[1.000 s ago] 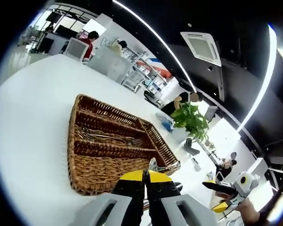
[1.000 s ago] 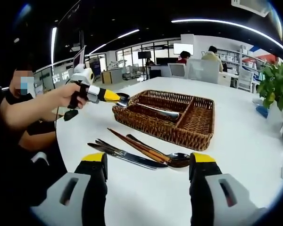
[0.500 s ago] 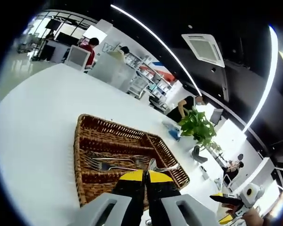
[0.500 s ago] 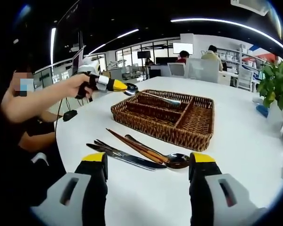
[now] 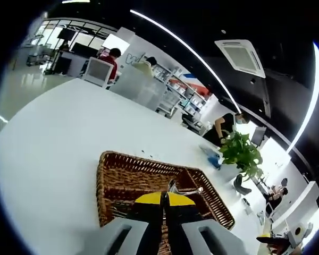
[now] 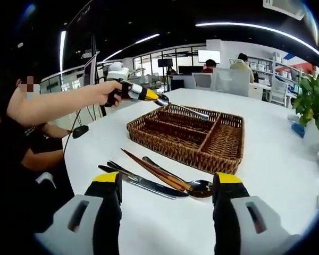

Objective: Arrange the knives, forks, and spoons in their matching storage slots by inserting each utensil handle-first until every utensil is classified and aligned in the correct compartment

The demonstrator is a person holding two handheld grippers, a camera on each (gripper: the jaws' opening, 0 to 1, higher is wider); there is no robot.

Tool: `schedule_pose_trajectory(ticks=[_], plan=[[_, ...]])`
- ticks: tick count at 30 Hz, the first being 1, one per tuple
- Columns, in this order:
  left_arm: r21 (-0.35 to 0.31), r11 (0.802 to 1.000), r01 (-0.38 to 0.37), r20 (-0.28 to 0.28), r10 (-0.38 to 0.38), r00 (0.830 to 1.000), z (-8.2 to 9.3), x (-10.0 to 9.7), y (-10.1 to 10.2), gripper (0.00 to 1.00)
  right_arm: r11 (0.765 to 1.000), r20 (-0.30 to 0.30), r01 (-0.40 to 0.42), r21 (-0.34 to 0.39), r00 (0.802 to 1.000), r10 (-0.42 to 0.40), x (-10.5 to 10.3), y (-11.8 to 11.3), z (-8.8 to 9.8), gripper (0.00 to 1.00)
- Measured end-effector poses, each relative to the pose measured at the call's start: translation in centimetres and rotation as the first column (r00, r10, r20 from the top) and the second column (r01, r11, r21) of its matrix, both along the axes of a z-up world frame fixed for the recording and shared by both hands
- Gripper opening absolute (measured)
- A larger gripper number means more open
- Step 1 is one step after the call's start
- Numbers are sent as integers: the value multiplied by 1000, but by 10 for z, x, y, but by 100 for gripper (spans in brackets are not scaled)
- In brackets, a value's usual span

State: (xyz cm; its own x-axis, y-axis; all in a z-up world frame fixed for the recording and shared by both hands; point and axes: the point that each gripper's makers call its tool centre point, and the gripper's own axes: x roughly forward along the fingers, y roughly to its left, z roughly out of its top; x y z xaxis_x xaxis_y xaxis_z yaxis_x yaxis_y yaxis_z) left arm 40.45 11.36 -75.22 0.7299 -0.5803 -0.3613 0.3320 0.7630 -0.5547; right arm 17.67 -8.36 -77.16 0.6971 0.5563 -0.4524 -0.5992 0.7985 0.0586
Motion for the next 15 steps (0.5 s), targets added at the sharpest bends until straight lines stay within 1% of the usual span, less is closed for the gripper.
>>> schedule_pose_trajectory(ticks=[3,6,8,11,12,13,15], plan=[[-10,1000,-11,-17,11,1000,-2,11,3,0,1000,-7,-1,-3,1000,1,-1,-1,-3,70],[-16,1000,-11,-42,10,999,-9,20,2,0,1000,-18,0,-11,1000,0,-2,-3,-7,70],[-16,1000,-26,-62,25,998,-14,28,3,0,1000,-22,3,-12,1000,-3,-2,-4,-8,70],[-18,1000,-21,-73,19,997,-15,38,-1,0,1000,-27,9,-17,1000,-9,-2,-7,-9,70],[-13,1000,-18,-73,17,997,-15,40,-3,0,1000,-29,10,-19,1000,-11,-2,-8,-10,70],[12,1000,-10,-70,11,997,-17,43,-4,0,1000,-31,11,-21,999,-12,-2,-9,-10,70],[42,999,-1,-71,4,997,-19,47,-6,0,1000,-33,12,-24,999,-13,-3,-11,-11,70]])
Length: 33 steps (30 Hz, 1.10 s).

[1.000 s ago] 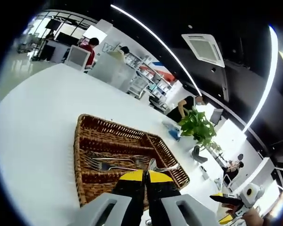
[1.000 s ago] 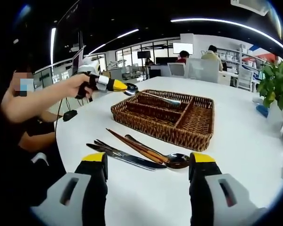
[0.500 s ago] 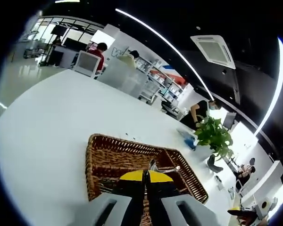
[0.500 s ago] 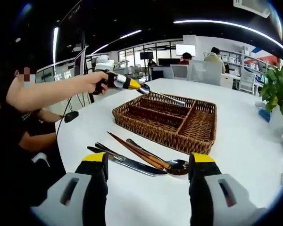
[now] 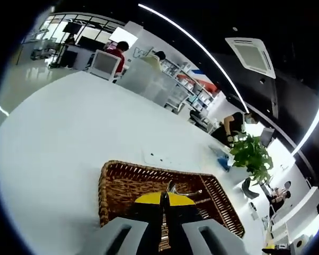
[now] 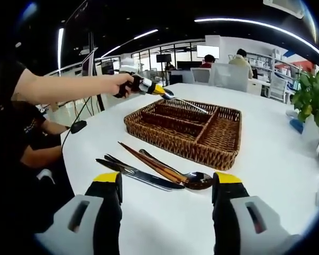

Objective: Arrange the knives, forks, and spoons in their matching storage slots by inserting each utensil handle-first until every utensil is classified and aligned in the correct compartment

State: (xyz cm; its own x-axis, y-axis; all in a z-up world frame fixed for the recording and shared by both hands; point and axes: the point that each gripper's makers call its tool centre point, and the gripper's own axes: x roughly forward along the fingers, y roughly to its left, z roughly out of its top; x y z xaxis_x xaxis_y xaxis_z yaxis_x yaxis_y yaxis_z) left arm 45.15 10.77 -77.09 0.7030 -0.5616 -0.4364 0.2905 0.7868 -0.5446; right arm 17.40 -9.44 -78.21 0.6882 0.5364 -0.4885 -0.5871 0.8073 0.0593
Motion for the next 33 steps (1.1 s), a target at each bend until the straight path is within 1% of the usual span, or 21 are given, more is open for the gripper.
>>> schedule_pose_trajectory(ticks=[2,4,6,7,8,11,12,13,15,16,17,19,22,24,25,26,28,29,31,32,33], plan=[[39,999,23,-12,-22,1000,-6,3,-3,0,1000,-2,3,1,1000,-3,0,-2,0,70],[57,998,32,-16,-31,999,-9,4,-4,0,1000,-2,5,-4,1000,-5,0,-3,0,70],[99,995,27,-18,-25,1000,-15,7,-1,0,1000,-4,6,-7,1000,-6,0,-4,0,70],[67,998,19,-20,-18,1000,-14,10,-1,0,1000,-5,7,-8,1000,-7,0,-4,0,70],[56,998,15,-29,-14,999,-15,11,0,0,1000,-6,7,-9,1000,-7,1,-5,-1,70],[114,993,34,-52,-28,998,-28,13,6,0,1000,-10,3,-15,1000,-3,1,-4,-2,70],[126,991,34,-63,-27,998,-32,14,9,0,1000,-10,2,-16,1000,-2,2,-3,-2,70],[115,993,15,-61,-8,998,-32,18,12,1,1000,-10,0,-13,1000,0,2,-2,-1,70],[141,990,20,-70,-11,998,-36,21,15,2,1000,-7,-3,-6,1000,3,3,0,1,70],[162,986,23,-76,-11,997,-39,23,17,2,1000,-5,-4,-4,1000,4,4,1,2,70],[202,979,33,-79,-17,997,-43,24,20,3,1000,-5,-5,-5,1000,5,4,1,2,70],[240,970,48,-77,-30,997,-46,26,21,4,1000,-5,-7,-8,1000,7,6,2,2,70],[259,965,49,-77,-30,997,-49,29,22,5,1000,-11,-10,-9,1000,10,6,3,0,70],[295,954,54,-72,-34,997,-52,31,24,5,1000,-15,-11,-12,1000,10,6,3,-2,70],[289,956,53,-66,-35,997,-50,33,21,6,1000,-16,-10,-12,1000,9,7,2,-2,70],[307,950,56,-62,-39,997,-51,34,21,6,1000,-17,-8,-12,1000,8,7,2,-2,70],[320,945,73,-64,-56,996,-53,34,17,6,1000,-18,-4,-9,1000,4,8,0,-2,70],[349,932,97,-63,-80,995,-55,33,15,5,1000,-18,-2,-7,1000,2,8,0,-2,70],[421,900,113,-51,-101,994,-57,32,18,4,1000,-19,1,-7,1000,-1,9,0,-1,69],[436,891,127,-50,-117,992,-58,30,17,3,1000,-18,1,-7,1000,-1,9,0,-1,69],[429,894,130,-53,-119,991,-59,28,13,4,1000,-17,-1,-4,1000,1,10,1,0,69]])
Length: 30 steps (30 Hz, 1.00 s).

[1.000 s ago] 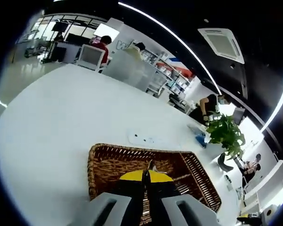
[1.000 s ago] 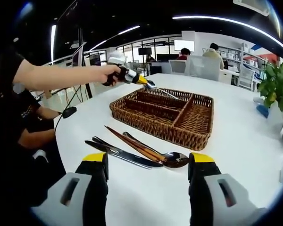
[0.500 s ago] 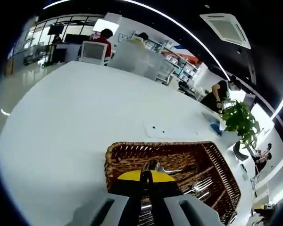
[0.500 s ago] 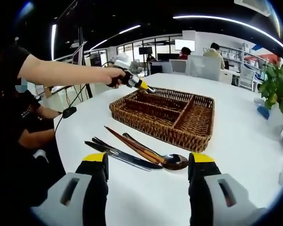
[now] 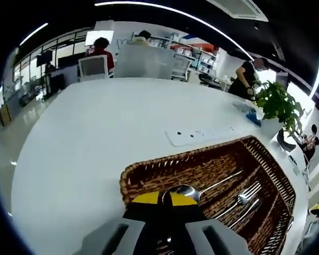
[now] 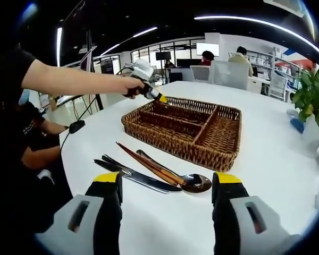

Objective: Arrange the knives, forks, and spoons in their matching storage slots by inserting each utensil handle-first until every utensil is classified and aligned in the correct compartment

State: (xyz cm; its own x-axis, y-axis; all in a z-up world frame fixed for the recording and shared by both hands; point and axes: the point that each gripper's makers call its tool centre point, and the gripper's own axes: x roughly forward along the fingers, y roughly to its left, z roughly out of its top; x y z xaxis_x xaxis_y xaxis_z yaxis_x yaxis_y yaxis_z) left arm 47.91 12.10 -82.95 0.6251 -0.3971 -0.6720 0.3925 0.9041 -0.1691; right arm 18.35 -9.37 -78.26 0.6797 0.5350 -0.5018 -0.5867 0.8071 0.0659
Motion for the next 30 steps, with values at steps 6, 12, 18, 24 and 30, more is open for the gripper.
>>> schedule_pose_trajectory(ticks=[6,12,18,24,30], plan=[[20,1000,-1,37,1,999,8,-6,6,10,1000,9,-7,4,1000,7,1,5,3,69],[-1,1000,9,109,-9,994,30,-16,6,24,1000,28,-2,7,1000,2,0,7,7,70],[11,999,49,175,-50,983,48,-45,0,54,1000,63,5,18,998,-6,3,8,20,70],[4,996,91,241,-89,967,67,-102,0,64,1000,77,18,10,997,-19,6,3,21,71],[-101,982,157,276,-124,953,93,-159,-2,83,999,95,38,17,995,-39,13,-7,30,71]])
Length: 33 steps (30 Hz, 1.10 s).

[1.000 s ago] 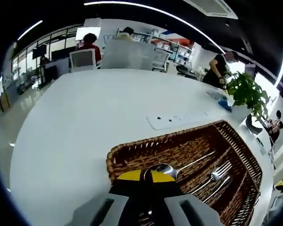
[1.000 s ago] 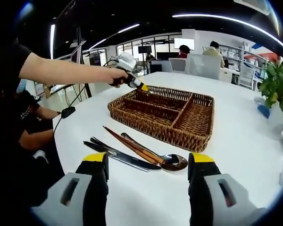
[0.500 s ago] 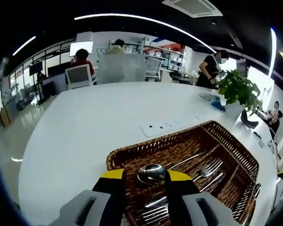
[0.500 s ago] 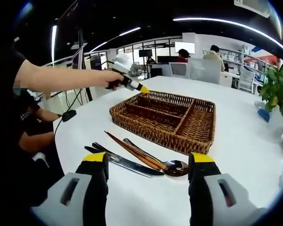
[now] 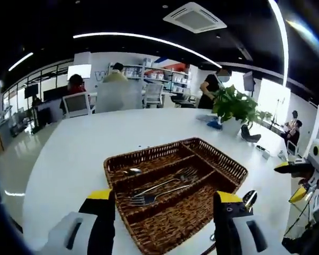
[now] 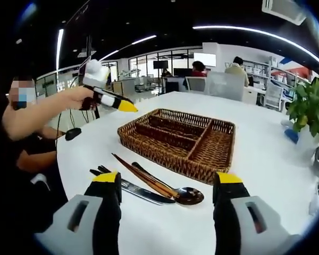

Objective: Arrange the knives, forks, and spoons in their matching storage slots by inserting each utensil handle-first until every utensil is classified and aligned in the correct compartment

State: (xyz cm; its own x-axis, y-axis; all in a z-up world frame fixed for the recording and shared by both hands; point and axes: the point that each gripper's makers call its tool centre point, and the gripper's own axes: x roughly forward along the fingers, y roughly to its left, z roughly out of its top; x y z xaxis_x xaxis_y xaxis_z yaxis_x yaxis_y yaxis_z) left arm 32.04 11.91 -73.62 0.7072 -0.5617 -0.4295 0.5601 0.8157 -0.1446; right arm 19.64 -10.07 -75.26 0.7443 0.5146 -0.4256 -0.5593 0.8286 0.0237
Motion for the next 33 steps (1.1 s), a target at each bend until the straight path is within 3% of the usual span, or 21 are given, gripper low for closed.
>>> schedule_pose_trajectory(ticks=[3,8,13,20,23,33], plan=[[-53,998,-15,34,17,999,14,-24,7,90,1000,16,5,12,1000,-5,3,-2,8,72],[-51,998,-27,55,30,998,19,-56,11,99,1000,36,6,18,999,-7,8,-4,18,74],[-71,997,-30,67,35,997,22,-80,11,100,999,62,8,33,998,-10,11,-4,29,78],[-60,998,-10,86,15,996,24,-101,3,100,999,76,-7,47,997,4,9,1,39,83],[-86,996,13,90,-5,996,25,-108,-5,100,999,76,-5,50,997,1,9,1,40,85],[-37,999,26,81,-23,996,16,-114,-7,100,999,67,-19,44,998,16,5,5,40,91]])
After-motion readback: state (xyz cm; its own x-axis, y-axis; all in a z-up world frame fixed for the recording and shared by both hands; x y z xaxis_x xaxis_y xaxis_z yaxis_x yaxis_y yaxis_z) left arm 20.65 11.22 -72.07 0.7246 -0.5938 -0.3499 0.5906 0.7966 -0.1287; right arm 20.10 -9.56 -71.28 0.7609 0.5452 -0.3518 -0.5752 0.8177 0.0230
